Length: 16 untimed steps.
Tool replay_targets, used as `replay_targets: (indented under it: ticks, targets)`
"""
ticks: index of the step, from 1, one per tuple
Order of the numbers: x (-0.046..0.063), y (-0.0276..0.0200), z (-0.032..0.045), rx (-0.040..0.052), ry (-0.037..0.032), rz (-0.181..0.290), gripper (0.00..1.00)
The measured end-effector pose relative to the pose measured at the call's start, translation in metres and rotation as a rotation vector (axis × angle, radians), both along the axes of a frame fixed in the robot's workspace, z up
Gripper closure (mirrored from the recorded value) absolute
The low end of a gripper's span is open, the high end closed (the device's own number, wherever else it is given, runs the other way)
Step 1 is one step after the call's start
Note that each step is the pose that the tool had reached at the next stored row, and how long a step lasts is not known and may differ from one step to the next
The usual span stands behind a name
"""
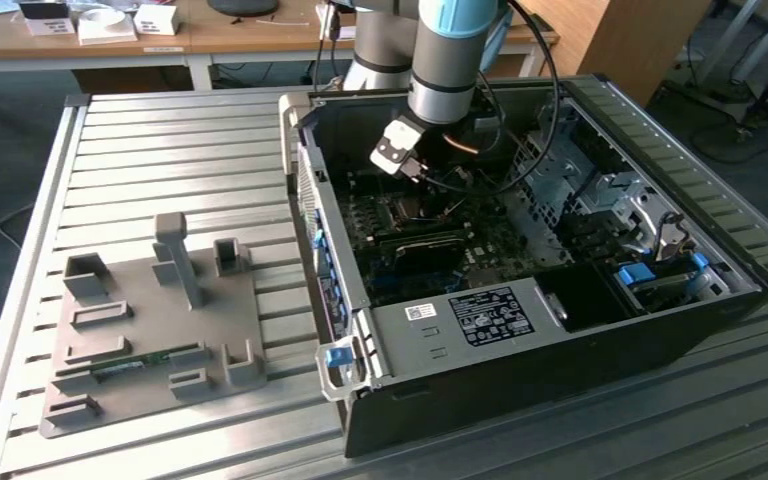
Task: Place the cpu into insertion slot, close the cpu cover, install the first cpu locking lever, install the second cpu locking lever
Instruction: 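Place the cpu into insertion slot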
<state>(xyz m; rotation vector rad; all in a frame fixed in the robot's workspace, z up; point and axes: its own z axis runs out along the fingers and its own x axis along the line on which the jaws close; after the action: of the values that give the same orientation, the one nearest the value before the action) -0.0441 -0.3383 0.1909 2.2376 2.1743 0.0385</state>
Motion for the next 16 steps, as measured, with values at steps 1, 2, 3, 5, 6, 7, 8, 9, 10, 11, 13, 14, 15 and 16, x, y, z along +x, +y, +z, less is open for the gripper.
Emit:
replay_targets:
  ticks: [1,2,3,5,6,7,8,9,10,11,13,14,15,16]
  targets:
    - [-0.0001,0.0000,0.0000,-0.0002,-0.0001,-0.004,0.39]
    - [-0.0001,0.0000,0.0000,-0.0004,-0.0001,-0.007,0.39]
    - [-0.0002,0.0000,0.0000,-0.0006,-0.0002,-0.011,0.39]
    - [-0.0004,0.0000,0.0000,-0.0008,-0.0002,-0.019,0.39]
    - [-0.0005,0.0000,0.0000,-0.0009,-0.0003,-0.023,0.39]
    - [-0.0008,0.0000,-0.0001,-0.0008,-0.0004,-0.026,0.39]
    - [-0.0010,0.0000,-0.0001,-0.0009,-0.0005,-0.029,0.39]
    - [-0.0011,0.0000,-0.0001,-0.0008,-0.0005,-0.031,0.39]
    - [-0.0012,0.0000,0.0003,-0.0009,-0.0005,-0.031,0.39]
    - [-0.0012,0.0000,0.0010,-0.0009,-0.0007,-0.032,0.39]
    - [-0.0012,0.0000,0.0029,-0.0010,-0.0009,-0.032,0.39]
    - [-0.0012,0.0000,0.0037,-0.0009,-0.0011,-0.032,0.39]
    - [-0.0012,0.0000,0.0042,-0.0008,-0.0011,-0.033,0.39]
    - [-0.0012,0.0000,0.0042,-0.0006,-0.0012,-0.033,0.39]
